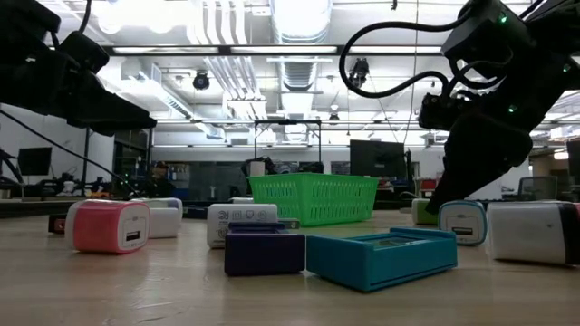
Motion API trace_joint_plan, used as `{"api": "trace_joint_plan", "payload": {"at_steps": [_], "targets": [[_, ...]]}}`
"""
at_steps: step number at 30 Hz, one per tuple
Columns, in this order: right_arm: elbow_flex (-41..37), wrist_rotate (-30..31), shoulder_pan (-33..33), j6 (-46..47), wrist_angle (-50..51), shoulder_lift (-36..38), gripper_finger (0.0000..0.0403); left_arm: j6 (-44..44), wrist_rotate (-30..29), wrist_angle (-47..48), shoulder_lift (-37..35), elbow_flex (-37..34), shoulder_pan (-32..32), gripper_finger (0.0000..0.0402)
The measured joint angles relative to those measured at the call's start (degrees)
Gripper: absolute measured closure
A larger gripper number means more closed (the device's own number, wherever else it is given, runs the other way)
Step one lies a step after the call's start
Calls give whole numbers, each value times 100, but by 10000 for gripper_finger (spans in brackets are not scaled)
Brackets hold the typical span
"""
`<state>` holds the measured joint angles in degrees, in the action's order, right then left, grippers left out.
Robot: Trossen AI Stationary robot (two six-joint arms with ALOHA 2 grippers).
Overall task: Pick & Place Office items
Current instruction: Put the right small green charger adapter into the blue bin
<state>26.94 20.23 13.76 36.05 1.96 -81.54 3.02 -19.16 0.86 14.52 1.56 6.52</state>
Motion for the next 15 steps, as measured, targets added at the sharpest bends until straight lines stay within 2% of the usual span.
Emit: {"api": "trace_joint_plan", "payload": {"at_steps": [8, 15], "targets": [[0, 91, 0, 0, 2, -9, 224, 0, 0, 0, 0, 0, 1, 163], [-2, 26, 26, -22, 2, -11, 244, 1, -2, -2, 0, 0, 0, 163]]}}
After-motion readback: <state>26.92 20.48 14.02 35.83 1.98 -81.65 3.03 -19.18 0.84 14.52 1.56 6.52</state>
